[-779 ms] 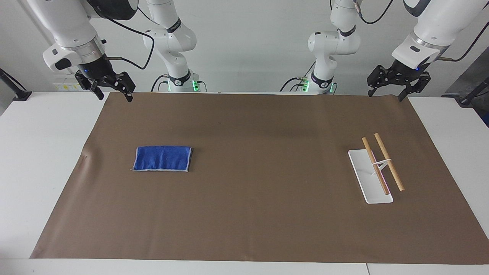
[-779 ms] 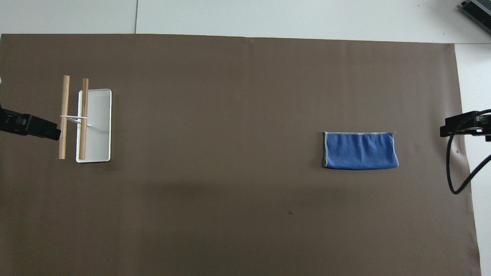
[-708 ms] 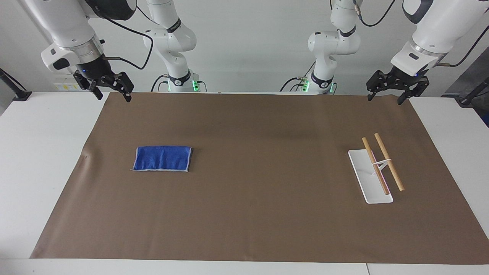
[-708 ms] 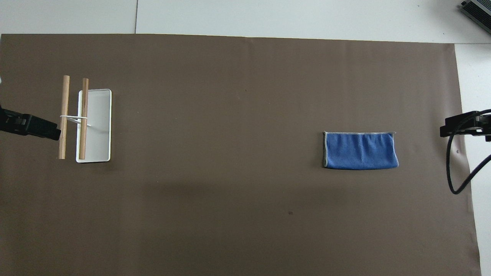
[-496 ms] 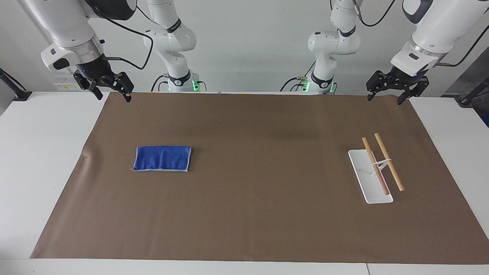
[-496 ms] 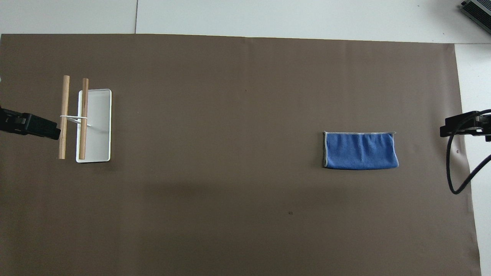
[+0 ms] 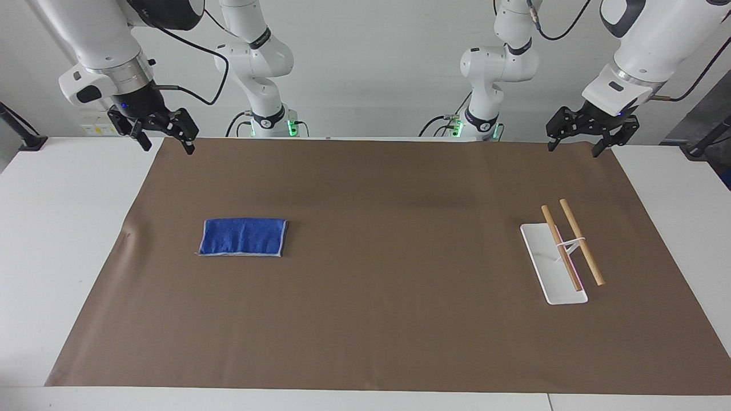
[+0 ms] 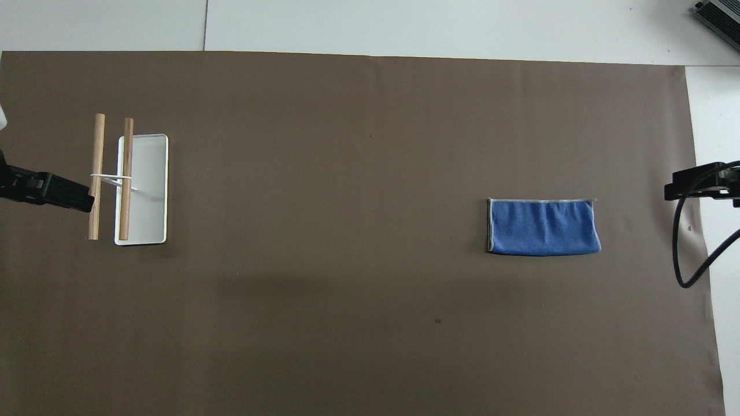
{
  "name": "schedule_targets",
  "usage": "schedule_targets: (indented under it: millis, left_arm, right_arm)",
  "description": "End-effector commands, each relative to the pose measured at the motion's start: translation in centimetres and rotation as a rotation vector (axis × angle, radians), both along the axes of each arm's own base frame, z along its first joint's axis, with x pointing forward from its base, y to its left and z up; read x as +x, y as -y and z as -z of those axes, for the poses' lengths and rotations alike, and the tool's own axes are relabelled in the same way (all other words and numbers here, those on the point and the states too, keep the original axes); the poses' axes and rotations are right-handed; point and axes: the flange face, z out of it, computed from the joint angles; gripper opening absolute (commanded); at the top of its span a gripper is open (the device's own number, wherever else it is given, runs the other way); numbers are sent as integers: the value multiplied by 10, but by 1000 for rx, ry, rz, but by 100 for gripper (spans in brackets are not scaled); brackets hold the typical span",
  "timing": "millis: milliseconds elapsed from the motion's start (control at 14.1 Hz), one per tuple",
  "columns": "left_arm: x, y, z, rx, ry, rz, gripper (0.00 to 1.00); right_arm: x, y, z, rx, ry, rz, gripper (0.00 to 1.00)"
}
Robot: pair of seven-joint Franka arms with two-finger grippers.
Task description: Right arm passes towel to left arm to hang
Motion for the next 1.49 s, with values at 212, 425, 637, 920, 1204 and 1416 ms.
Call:
schedule_targets:
  millis: [212, 425, 637, 920, 1204, 1416]
  left_arm:
    - [-6, -6, 0, 23, -5, -19, 100]
    - [-6, -6, 0, 23, -5, -19, 100]
    - [-6, -6, 0, 23, -5, -19, 100]
    - [-6, -6, 0, 23, -5, -19, 100]
    - [-6, -6, 0, 23, -3, -19, 100]
    - [-6, -6, 0, 23, -5, -19, 100]
  right_arm:
    - [-7, 2, 8, -20, -2, 12, 100]
    - [-16, -5, 31, -17, 48, -16, 100]
    - [-18, -14, 72, -5, 60, -33, 100]
    - [-18, -21, 139, -2, 43, -45, 100]
    - [4, -51, 224, -7, 72, -91, 100]
    - [4, -55, 269, -13, 70, -103, 100]
